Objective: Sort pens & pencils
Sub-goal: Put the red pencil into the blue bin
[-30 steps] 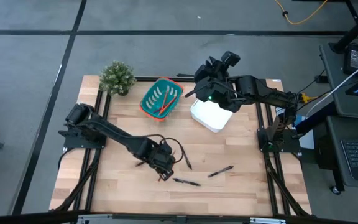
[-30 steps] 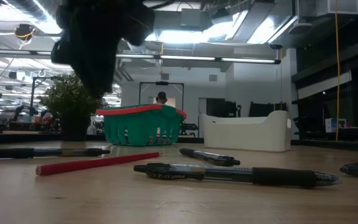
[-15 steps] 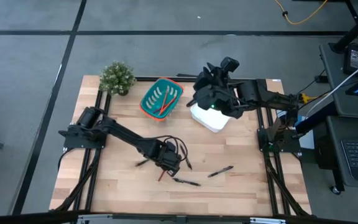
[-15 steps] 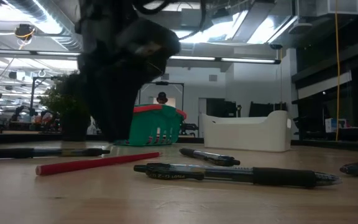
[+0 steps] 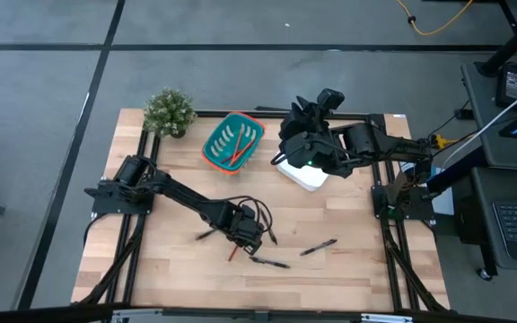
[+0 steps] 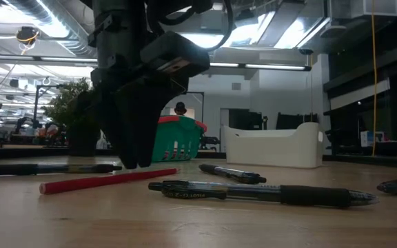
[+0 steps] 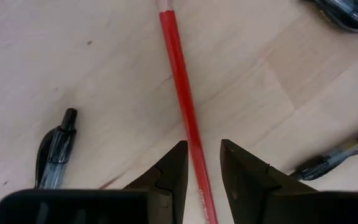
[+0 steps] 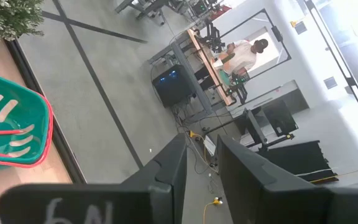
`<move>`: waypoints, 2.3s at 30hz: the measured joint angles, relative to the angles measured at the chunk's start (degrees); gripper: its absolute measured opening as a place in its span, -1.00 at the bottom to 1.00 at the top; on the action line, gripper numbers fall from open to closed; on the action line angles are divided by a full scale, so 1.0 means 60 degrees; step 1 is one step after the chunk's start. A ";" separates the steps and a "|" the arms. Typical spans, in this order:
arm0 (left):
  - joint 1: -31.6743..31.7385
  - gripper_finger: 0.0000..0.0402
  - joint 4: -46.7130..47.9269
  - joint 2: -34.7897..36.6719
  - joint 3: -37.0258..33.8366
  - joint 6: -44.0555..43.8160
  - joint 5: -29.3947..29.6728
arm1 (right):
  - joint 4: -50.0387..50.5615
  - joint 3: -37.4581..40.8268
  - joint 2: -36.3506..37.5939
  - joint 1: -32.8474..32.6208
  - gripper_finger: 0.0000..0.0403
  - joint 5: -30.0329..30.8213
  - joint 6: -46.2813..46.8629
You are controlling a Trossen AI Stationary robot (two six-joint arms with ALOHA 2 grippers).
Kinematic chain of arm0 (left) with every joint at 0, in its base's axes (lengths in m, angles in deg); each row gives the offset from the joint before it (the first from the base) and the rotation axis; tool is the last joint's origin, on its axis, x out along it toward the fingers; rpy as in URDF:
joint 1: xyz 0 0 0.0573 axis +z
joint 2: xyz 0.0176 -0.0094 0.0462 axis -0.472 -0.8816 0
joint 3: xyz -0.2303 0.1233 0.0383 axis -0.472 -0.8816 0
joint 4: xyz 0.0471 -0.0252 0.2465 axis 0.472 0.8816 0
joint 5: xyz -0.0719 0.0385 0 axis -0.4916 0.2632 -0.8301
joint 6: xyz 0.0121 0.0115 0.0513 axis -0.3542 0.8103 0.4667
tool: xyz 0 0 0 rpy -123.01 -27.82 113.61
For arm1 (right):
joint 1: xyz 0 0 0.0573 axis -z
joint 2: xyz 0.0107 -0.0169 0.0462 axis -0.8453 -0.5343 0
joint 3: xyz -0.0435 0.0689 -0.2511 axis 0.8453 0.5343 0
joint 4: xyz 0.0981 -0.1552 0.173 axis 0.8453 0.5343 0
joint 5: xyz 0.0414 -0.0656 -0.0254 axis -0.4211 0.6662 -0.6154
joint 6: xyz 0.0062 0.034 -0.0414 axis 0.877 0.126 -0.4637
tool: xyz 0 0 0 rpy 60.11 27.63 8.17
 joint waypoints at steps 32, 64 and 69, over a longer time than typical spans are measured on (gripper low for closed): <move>0.0103 -0.64 0.0407 -0.0585 0.0036 0.0489 -0.0292 | -0.0004 0.0004 -0.0005 -0.0004 -0.55 -0.0004 0.0206; 0.0124 -0.88 0.2292 -0.0676 0.1190 0.1082 0.0595 | -0.0041 0.0004 -0.0009 -0.0003 -0.55 -0.0022 0.0247; 0.0140 -0.90 0.2346 -0.0658 0.1621 0.1328 0.0772 | -0.0054 0.0004 -0.0009 -0.0003 -0.55 -0.0022 0.0248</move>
